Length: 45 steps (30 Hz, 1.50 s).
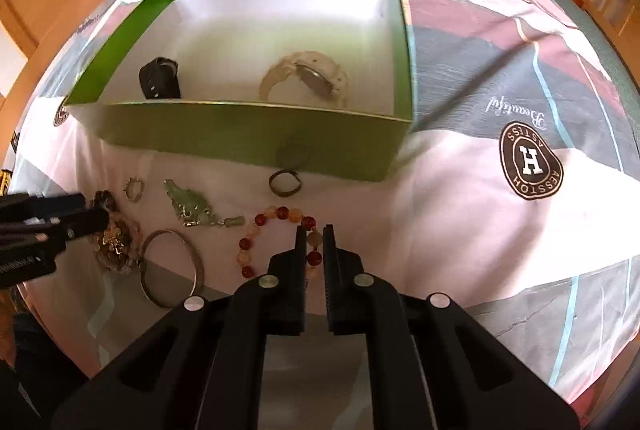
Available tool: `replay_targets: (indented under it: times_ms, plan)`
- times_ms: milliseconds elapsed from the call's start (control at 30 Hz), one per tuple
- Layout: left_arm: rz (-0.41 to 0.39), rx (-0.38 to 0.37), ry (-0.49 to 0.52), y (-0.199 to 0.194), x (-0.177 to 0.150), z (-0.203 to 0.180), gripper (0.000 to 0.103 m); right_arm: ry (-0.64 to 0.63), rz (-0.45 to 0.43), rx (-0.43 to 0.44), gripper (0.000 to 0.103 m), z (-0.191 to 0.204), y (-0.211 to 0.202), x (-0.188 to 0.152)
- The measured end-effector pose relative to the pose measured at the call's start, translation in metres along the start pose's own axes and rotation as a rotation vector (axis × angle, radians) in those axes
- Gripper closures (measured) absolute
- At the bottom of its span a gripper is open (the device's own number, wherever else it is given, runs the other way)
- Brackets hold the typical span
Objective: Organize jewelry
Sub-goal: 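Reach the right tool to the red bead bracelet while the left tool reaches the brown bead bracelet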
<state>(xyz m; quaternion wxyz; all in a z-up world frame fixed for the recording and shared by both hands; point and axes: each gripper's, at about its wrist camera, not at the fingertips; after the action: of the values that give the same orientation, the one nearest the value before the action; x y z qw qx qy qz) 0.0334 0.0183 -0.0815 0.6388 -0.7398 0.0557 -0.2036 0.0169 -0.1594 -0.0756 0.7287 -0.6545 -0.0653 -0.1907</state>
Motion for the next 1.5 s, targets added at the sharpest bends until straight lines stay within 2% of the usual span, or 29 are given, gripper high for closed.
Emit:
replay_targets:
  times_ms: [100, 167, 200, 267, 433, 633, 700, 933, 1000, 1067, 1200, 1267, 1333, 1467, 1500]
  plan:
    - [0.028, -0.009, 0.011, 0.01, -0.003, -0.003, 0.065, 0.005, 0.016, 0.0, 0.096, 0.001, 0.004, -0.002]
    - [0.034, 0.024, 0.024, 0.013, -0.003, -0.006, 0.066, 0.004, 0.023, 0.005, 0.096, 0.001, 0.005, -0.001]
    - [0.034, 0.02, 0.022, 0.014, -0.003, -0.006, 0.069, 0.002, 0.022, 0.006, 0.096, 0.001, 0.006, -0.001]
    - [0.036, -0.009, 0.007, 0.016, -0.002, -0.004, 0.083, -0.001, 0.017, 0.008, 0.096, 0.005, 0.007, -0.002]
    - [-0.049, -0.037, -0.012, -0.001, 0.0, -0.002, 0.083, 0.012, 0.012, 0.017, 0.096, -0.003, 0.003, 0.002]
    - [-0.185, -0.134, -0.029, -0.033, 0.004, 0.003, 0.083, 0.023, 0.006, 0.024, 0.096, -0.014, -0.001, 0.002]
    - [-0.197, -0.158, -0.019, -0.035, 0.005, 0.0, 0.083, 0.026, 0.006, 0.032, 0.095, -0.019, -0.002, 0.003]
    - [-0.19, -0.173, -0.019, -0.033, 0.006, -0.001, 0.081, 0.033, 0.012, 0.027, 0.095, -0.02, 0.0, 0.003]
    - [-0.204, -0.163, -0.014, -0.035, 0.006, -0.001, 0.076, 0.038, 0.009, 0.025, 0.095, -0.022, 0.0, 0.004]
    - [-0.2, -0.149, -0.022, -0.035, 0.005, 0.002, 0.075, 0.044, 0.003, 0.02, 0.095, -0.024, -0.001, 0.004]
    - [-0.111, -0.025, -0.083, -0.021, 0.002, 0.016, 0.073, 0.048, 0.004, 0.018, 0.095, -0.025, -0.001, 0.004]
    - [-0.069, 0.025, -0.113, -0.014, -0.001, 0.026, 0.073, 0.045, 0.007, 0.016, 0.09, -0.024, 0.0, 0.004]
    - [-0.04, 0.038, -0.135, -0.008, -0.003, 0.032, 0.072, 0.055, 0.014, 0.02, 0.083, -0.025, 0.0, 0.004]
    - [-0.015, 0.062, -0.123, -0.003, -0.003, 0.031, 0.055, 0.057, 0.013, -0.003, 0.081, -0.026, -0.001, 0.005]
    - [-0.009, 0.07, -0.115, -0.001, -0.002, 0.029, 0.053, 0.056, 0.014, -0.013, 0.08, -0.026, 0.0, 0.004]
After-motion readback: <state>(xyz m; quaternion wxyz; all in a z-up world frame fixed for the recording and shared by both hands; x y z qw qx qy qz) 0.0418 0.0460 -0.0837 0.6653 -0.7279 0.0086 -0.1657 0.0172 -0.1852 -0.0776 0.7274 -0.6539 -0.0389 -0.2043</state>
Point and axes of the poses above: each gripper's, at about its wrist camera, not at the fingertips, and y roughly the way its jaws point, z to its left, x to its top, and after that the axes turned 14 degrees about y, right-handed
